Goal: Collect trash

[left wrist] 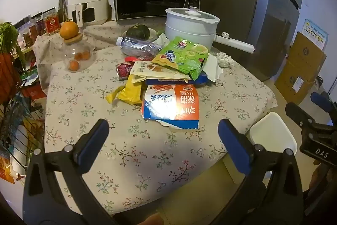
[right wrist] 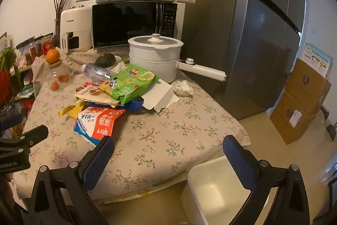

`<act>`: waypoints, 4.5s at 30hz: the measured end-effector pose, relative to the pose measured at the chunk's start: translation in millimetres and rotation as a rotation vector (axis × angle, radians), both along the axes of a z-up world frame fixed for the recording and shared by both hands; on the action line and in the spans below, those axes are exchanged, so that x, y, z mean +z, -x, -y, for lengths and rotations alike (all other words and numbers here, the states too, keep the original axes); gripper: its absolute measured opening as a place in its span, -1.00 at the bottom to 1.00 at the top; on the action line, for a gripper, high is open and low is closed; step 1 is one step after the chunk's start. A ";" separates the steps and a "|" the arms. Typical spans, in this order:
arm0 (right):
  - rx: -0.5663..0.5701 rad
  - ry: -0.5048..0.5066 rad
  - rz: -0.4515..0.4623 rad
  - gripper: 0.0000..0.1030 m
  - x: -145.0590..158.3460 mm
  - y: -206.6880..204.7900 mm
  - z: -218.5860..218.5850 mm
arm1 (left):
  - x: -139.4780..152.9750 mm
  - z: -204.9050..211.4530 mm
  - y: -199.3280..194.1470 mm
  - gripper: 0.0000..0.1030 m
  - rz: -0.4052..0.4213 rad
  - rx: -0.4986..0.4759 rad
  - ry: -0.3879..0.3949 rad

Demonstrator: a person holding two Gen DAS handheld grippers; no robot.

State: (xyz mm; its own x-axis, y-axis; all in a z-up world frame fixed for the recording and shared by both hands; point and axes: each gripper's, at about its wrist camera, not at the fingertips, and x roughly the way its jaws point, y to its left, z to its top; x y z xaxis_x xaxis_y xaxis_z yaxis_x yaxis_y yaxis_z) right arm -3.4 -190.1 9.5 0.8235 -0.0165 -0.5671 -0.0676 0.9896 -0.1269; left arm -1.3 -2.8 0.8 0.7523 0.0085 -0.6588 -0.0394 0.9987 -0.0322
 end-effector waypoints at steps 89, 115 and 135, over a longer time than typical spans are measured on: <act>0.005 0.012 -0.043 1.00 -12.8 -14.1 -11.8 | -7.5 -28.1 -7.1 1.00 -0.019 0.050 0.036; 0.127 -0.132 -0.243 1.00 -14.3 -121.3 -5.4 | -41.7 -85.3 -123.3 0.76 -0.204 0.022 0.155; 0.113 -0.160 -0.332 0.68 -48.7 -171.3 -15.0 | -87.6 -94.9 -193.7 -0.74 -0.195 0.113 0.618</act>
